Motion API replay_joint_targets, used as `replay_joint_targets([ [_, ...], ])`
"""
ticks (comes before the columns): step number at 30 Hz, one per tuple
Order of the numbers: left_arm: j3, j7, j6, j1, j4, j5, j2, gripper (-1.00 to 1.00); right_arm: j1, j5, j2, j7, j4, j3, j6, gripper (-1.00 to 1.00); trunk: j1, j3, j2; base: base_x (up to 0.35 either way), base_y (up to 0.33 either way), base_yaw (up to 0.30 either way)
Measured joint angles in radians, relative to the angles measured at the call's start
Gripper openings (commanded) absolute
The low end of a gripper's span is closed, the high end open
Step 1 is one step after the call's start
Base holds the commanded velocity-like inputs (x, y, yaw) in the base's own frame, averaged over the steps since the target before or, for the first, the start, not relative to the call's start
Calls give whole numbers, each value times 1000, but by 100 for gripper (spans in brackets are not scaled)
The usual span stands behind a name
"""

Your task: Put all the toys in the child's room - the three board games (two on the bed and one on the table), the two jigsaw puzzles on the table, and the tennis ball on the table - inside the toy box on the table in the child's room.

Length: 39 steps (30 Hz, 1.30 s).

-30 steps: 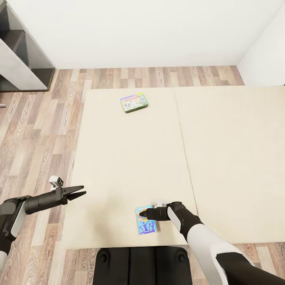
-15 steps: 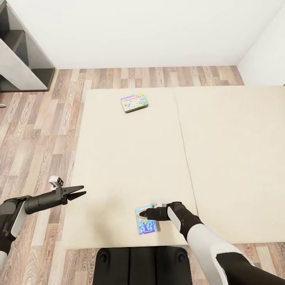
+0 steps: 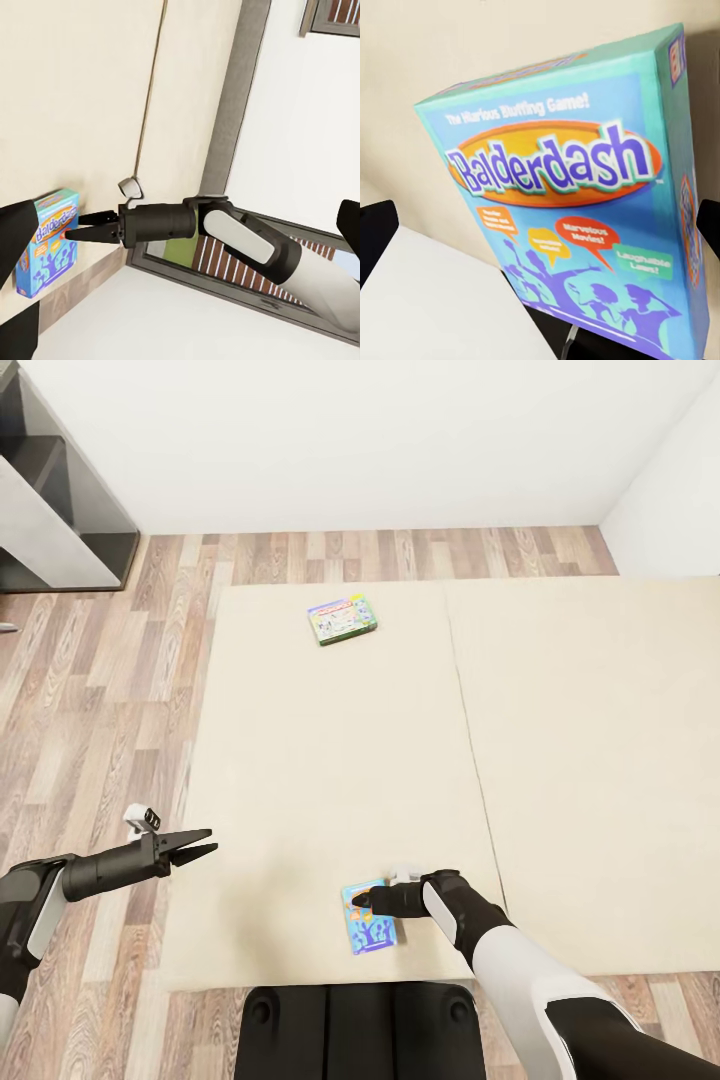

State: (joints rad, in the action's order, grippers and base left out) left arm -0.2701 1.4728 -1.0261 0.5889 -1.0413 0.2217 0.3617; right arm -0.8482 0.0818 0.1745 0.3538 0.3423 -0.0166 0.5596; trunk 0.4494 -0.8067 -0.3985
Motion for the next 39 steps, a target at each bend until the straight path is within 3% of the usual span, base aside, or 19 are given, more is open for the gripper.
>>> replay_joint_targets([
  [39, 0, 0, 0, 0, 0, 0, 0, 100, 0, 0, 0, 0, 0, 0, 0, 100, 0, 0, 0, 0, 19, 0],
])
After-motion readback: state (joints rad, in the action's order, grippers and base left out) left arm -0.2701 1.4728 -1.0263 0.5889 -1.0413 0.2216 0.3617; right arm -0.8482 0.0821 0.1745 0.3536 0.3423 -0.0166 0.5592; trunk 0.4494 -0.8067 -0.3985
